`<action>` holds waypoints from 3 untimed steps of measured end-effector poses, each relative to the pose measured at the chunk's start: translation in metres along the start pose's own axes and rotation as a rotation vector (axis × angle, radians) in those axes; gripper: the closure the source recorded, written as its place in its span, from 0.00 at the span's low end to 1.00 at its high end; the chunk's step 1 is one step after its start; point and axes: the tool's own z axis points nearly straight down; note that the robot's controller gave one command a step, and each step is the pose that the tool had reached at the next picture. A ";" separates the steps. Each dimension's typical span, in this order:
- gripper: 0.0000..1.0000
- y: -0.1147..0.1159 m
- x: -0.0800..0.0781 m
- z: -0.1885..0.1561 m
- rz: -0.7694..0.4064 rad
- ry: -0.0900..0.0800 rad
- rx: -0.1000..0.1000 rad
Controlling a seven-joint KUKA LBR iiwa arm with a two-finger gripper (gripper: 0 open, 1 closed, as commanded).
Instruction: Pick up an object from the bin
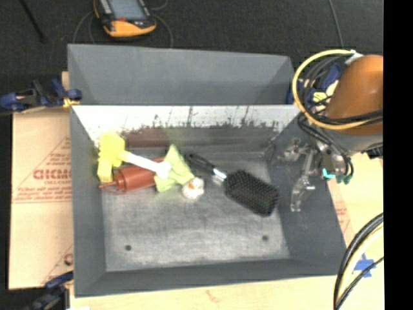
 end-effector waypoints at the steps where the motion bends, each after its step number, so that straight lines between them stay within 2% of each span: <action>1: 0.00 0.000 -0.002 -0.004 -0.004 -0.008 0.001; 2: 0.00 0.009 -0.013 0.054 0.097 -0.012 0.000; 3: 0.00 0.014 -0.019 0.082 0.196 -0.004 -0.002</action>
Offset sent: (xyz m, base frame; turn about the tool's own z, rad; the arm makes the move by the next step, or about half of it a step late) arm 0.0221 0.0192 -0.1219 0.2042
